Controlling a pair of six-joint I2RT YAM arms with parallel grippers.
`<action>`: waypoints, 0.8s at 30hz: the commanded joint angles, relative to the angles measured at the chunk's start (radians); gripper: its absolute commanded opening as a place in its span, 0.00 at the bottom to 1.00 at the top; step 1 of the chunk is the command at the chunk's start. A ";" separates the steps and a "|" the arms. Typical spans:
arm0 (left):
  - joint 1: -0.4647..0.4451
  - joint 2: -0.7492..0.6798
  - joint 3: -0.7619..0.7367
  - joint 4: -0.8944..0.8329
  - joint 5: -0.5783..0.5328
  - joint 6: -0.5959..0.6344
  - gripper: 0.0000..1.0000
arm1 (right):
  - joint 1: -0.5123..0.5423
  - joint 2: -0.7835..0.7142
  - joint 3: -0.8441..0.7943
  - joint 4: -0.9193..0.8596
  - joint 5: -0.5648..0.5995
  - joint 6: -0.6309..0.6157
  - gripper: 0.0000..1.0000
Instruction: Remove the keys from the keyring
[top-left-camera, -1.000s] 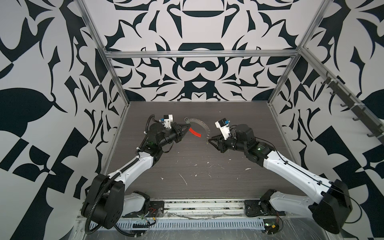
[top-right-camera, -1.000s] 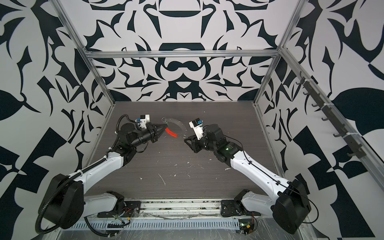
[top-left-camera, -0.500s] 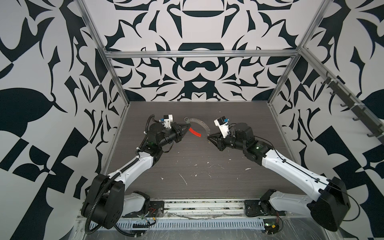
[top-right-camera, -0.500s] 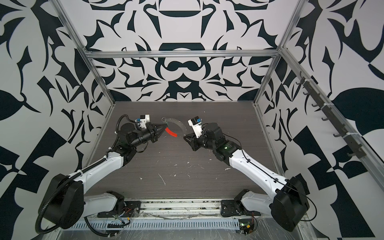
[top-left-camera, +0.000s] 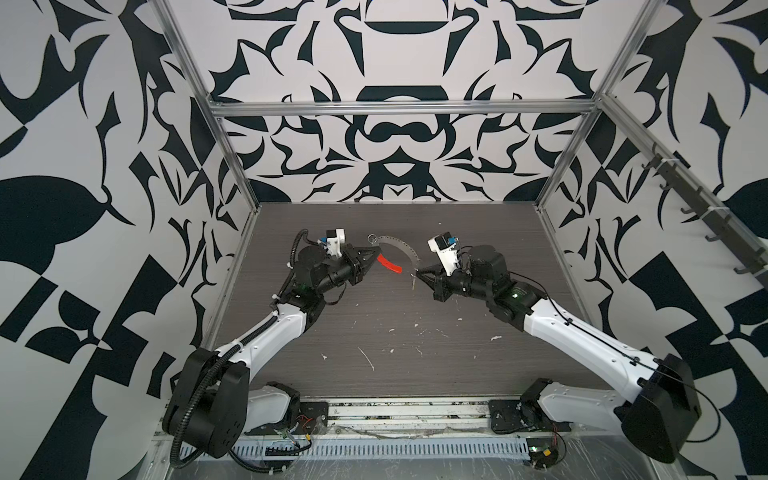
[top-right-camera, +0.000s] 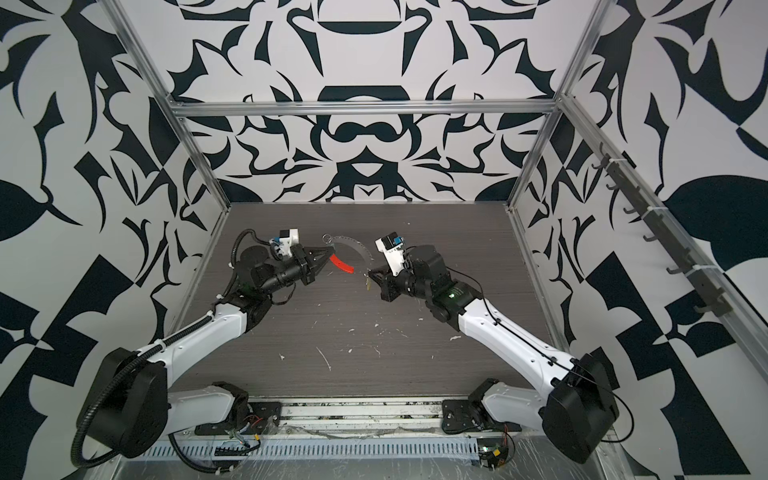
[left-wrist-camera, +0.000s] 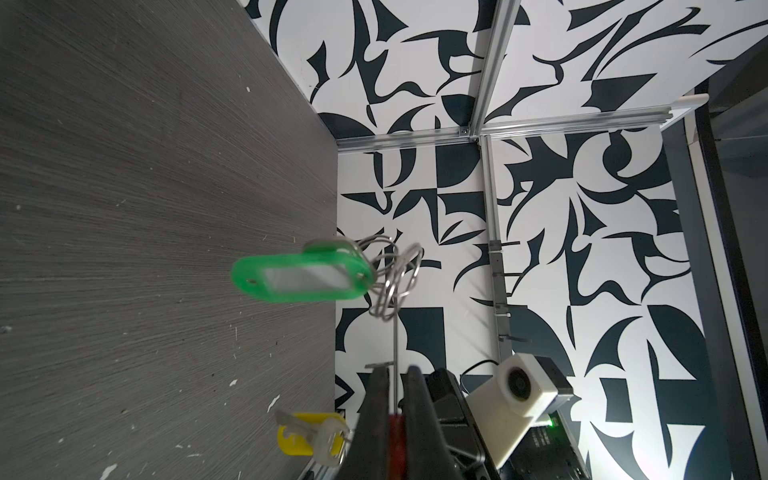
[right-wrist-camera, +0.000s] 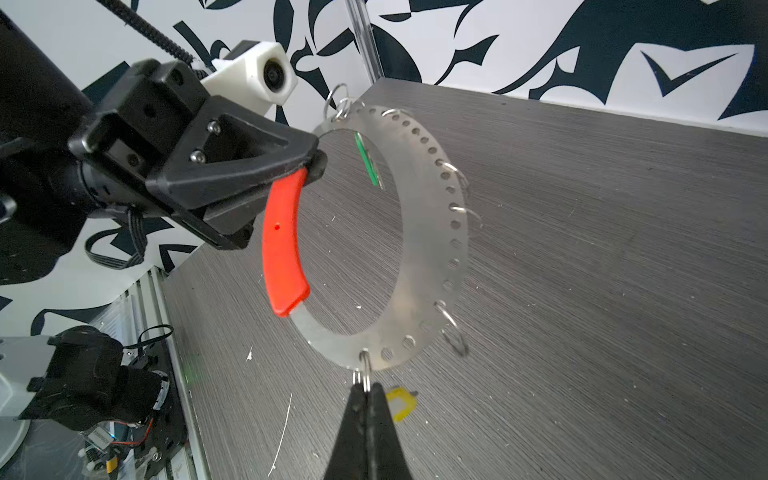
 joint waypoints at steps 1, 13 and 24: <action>0.010 -0.030 -0.011 0.049 0.007 -0.013 0.04 | 0.005 -0.039 0.061 -0.025 0.012 -0.004 0.00; 0.027 -0.185 0.019 -0.311 -0.125 0.260 0.62 | 0.005 -0.057 0.167 -0.201 -0.001 -0.084 0.00; -0.009 -0.179 0.110 -0.199 0.108 0.565 0.54 | 0.006 -0.087 0.199 -0.207 -0.203 -0.198 0.00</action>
